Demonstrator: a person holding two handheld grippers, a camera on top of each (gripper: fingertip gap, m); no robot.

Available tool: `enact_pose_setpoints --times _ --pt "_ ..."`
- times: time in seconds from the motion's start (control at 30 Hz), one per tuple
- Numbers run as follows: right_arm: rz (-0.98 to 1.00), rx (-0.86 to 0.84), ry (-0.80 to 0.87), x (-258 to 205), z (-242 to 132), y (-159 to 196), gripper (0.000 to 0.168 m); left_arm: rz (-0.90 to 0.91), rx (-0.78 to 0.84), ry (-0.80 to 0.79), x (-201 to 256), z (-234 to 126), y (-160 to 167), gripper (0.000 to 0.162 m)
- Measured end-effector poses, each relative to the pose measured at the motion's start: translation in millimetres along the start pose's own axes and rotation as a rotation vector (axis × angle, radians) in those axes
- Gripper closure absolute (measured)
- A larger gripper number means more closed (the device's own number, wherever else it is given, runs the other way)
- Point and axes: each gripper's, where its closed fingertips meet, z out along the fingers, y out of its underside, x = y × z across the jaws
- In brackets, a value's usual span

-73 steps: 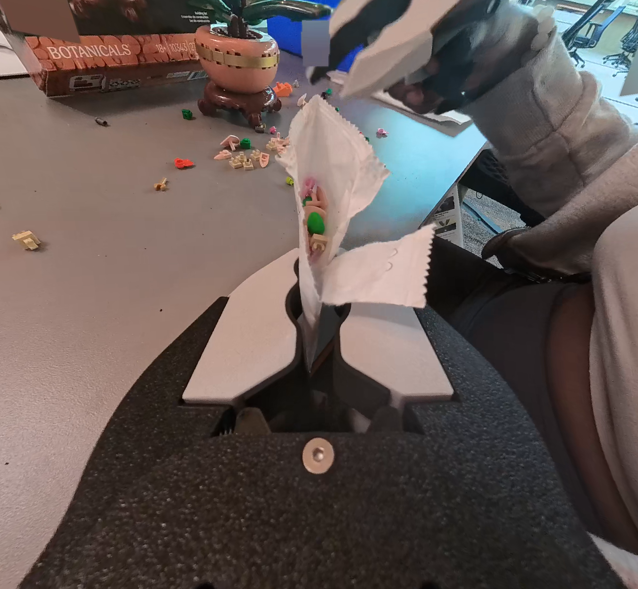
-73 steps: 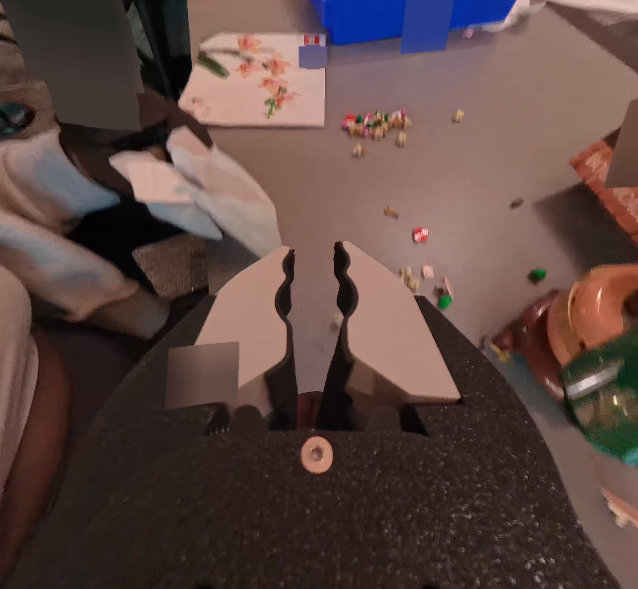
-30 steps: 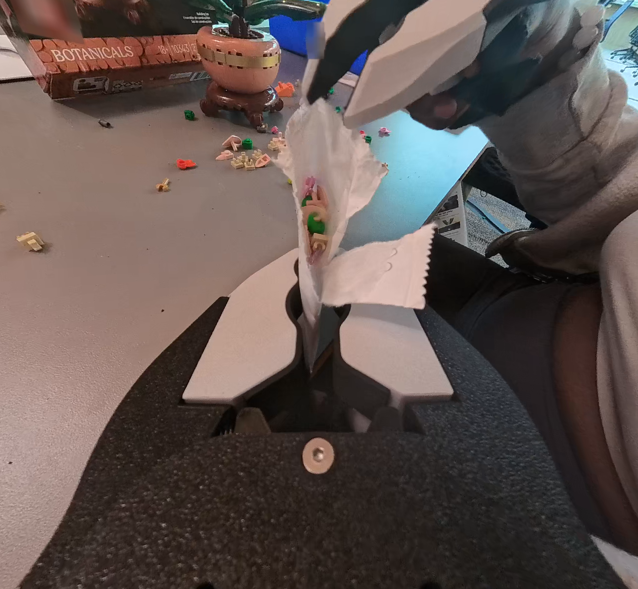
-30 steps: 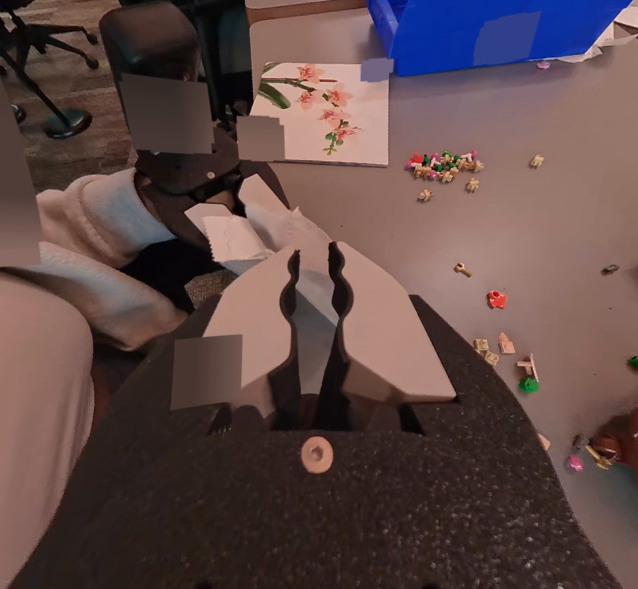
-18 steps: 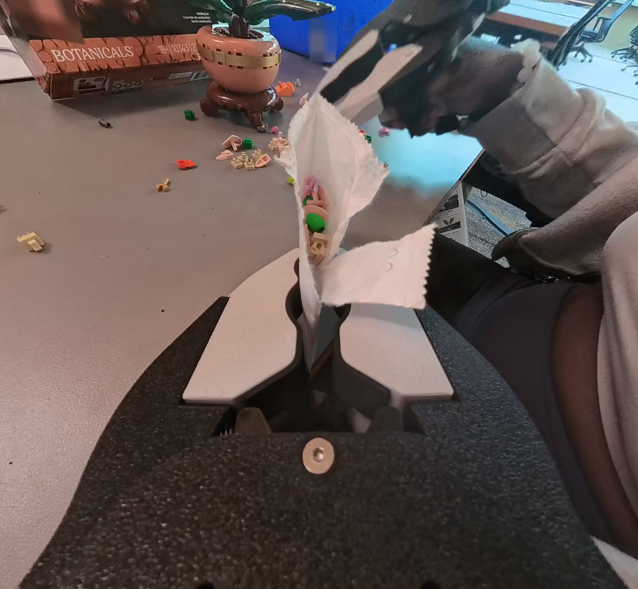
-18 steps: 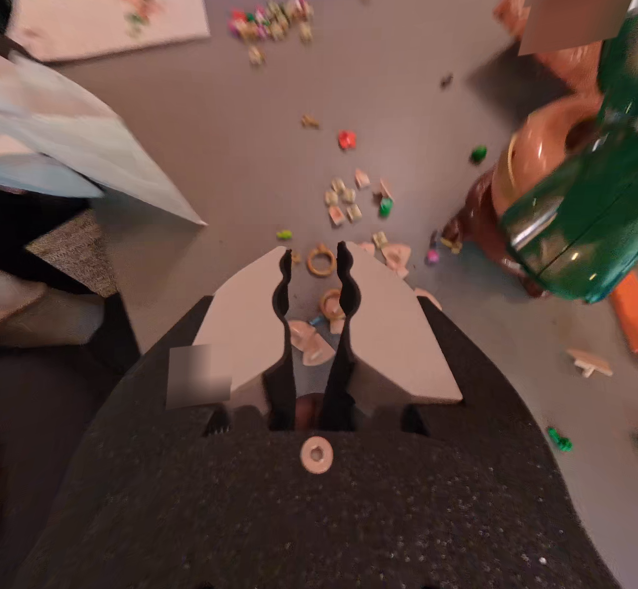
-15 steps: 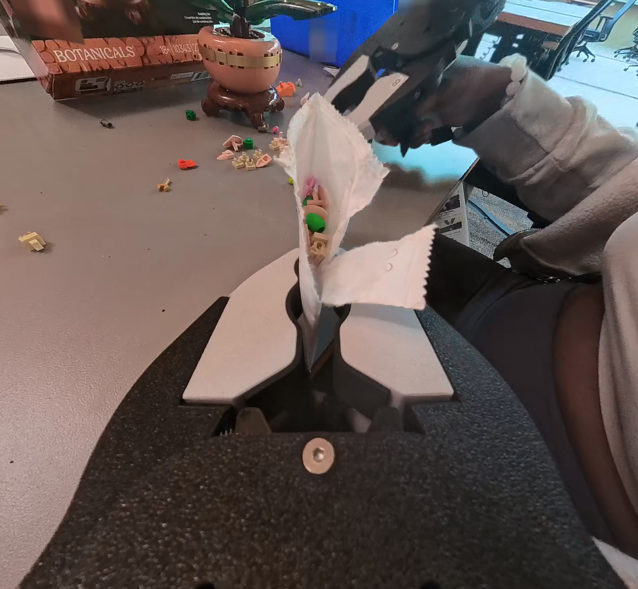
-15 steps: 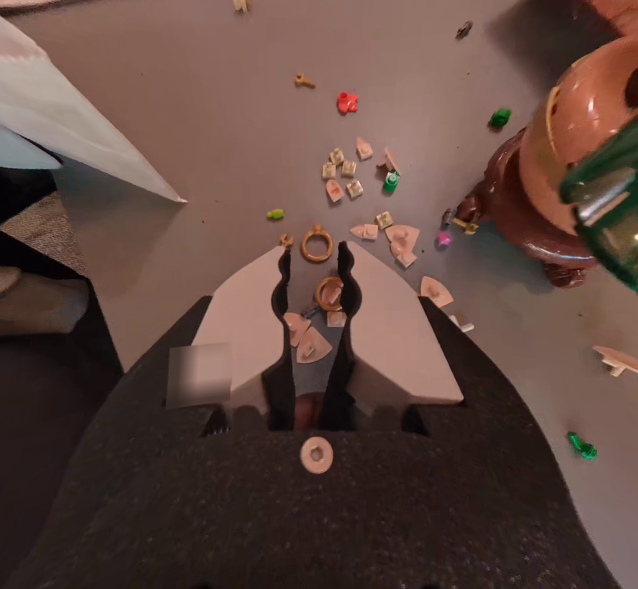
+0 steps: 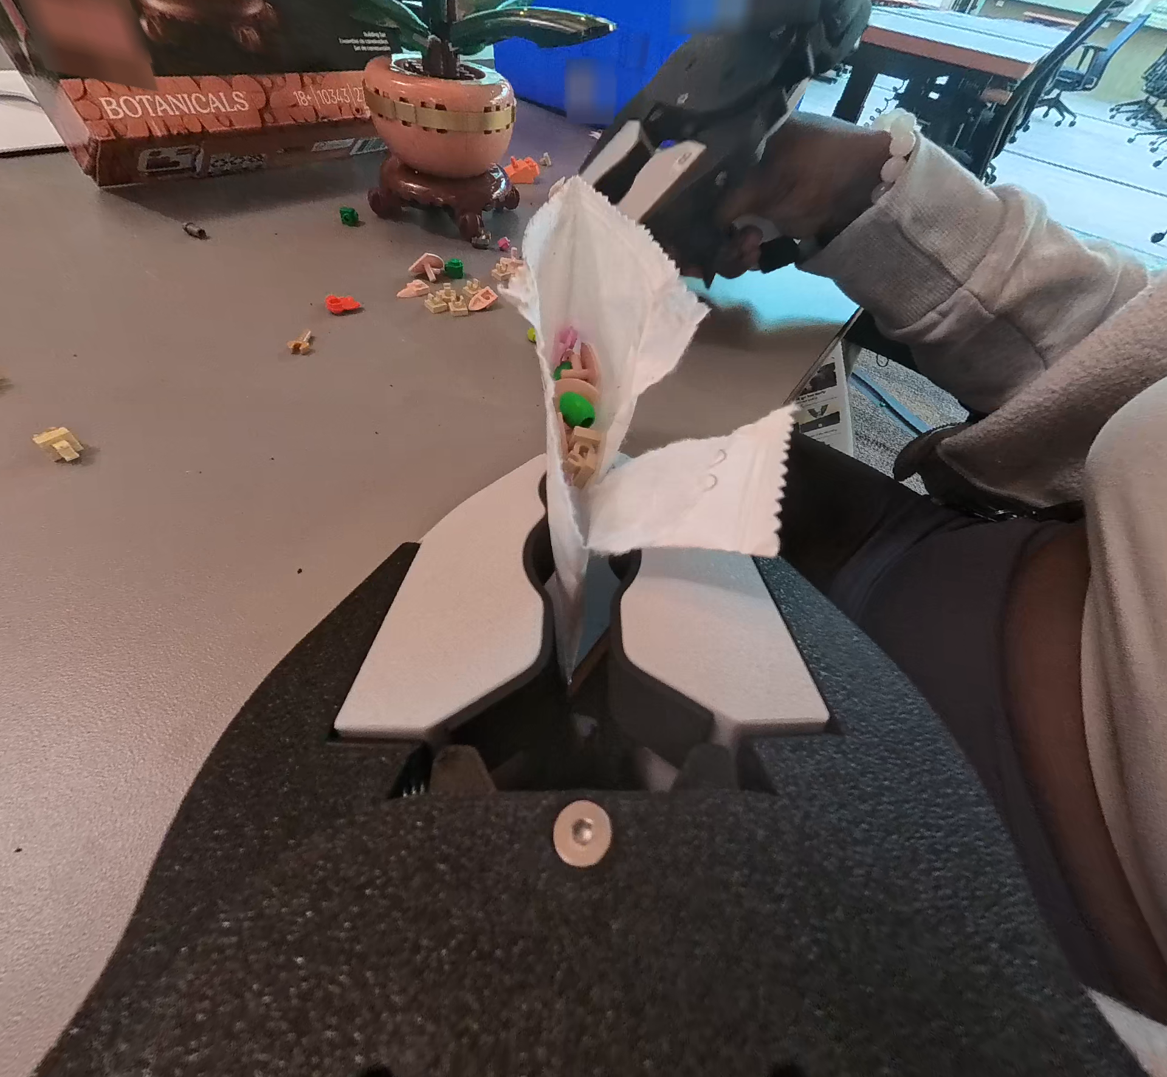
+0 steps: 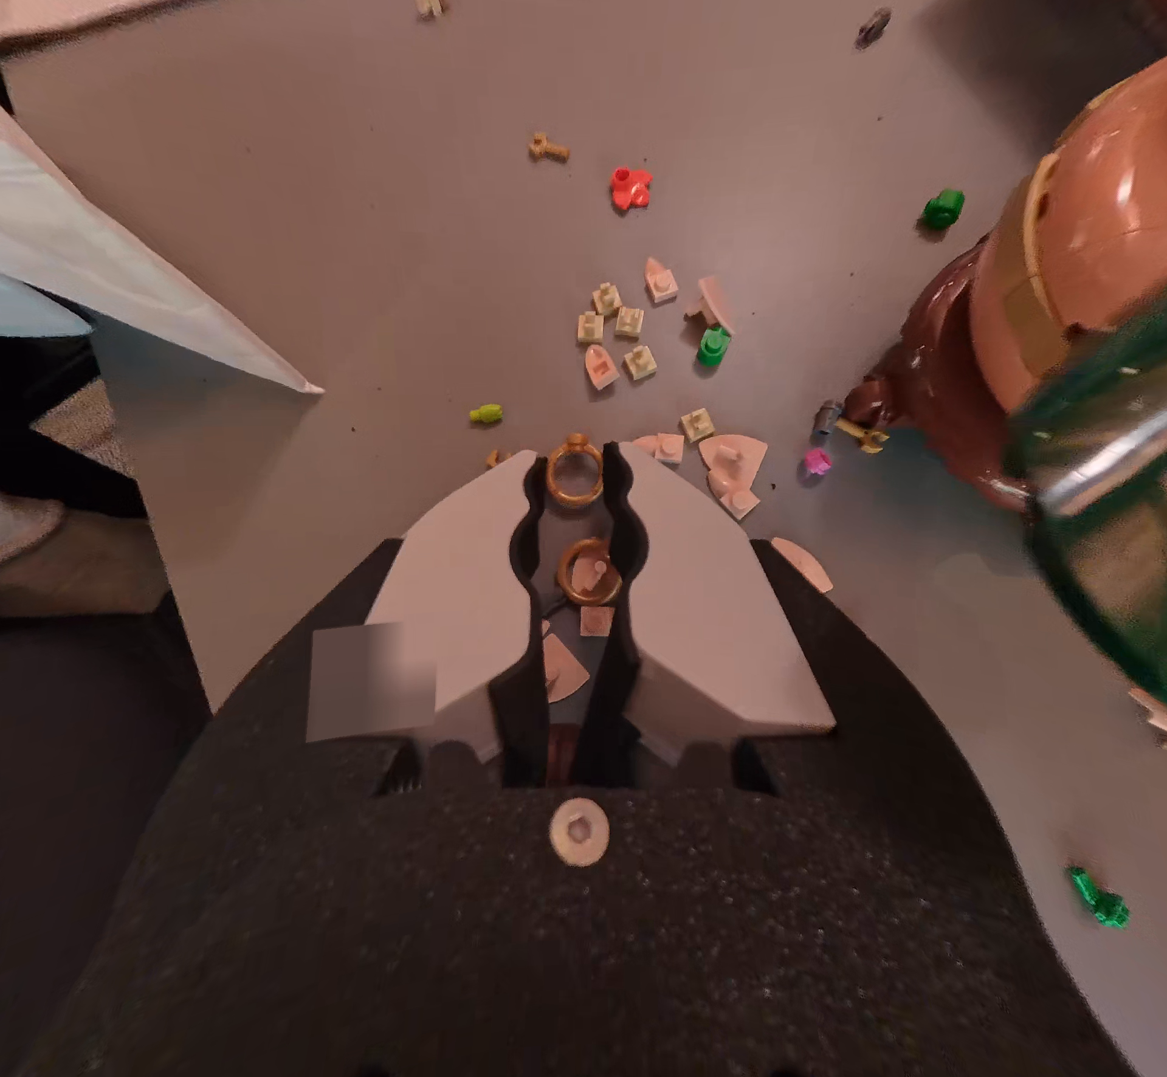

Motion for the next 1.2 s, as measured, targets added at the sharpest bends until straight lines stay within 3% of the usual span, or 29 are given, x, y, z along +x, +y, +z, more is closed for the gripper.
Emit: enact_pose_setpoints --times 0.1,0.23,0.33,0.5,0.6,0.7,0.8,0.93,1.2 --pt "0.015 0.134 -0.081 -19 -16 -26 0.151 0.000 -0.001 -0.001 0 0 0 0.151" --pt "-0.056 0.411 -0.288 -87 -52 -89 0.151 0.000 -0.002 -0.003 -1 0 0 0.151" --pt "-0.154 0.484 -0.324 -130 -48 -110 0.151 0.005 -0.004 -0.006 0 0 1 0.151" --pt "-0.226 0.314 -0.205 -127 -11 -88 0.142 0.008 -0.005 -0.007 0 0 1 0.150" --pt "-0.210 0.316 -0.242 -129 -16 -86 0.142 0.008 -0.006 -0.007 0 0 1 0.150" --pt "-0.220 0.340 -0.156 -106 -28 -87 0.136 0.007 -0.006 -0.008 0 0 1 0.150" --pt "-0.144 0.276 0.006 -49 -33 -63 0.145 0.008 -0.006 -0.008 0 0 1 0.151" --pt "-0.068 0.025 -0.013 -28 1 -7 0.144 0.005 -0.004 -0.005 0 0 1 0.151" --pt "-0.091 -0.016 -0.004 -23 19 -10 0.158 0.001 0.000 -0.004 0 0 0 0.151"
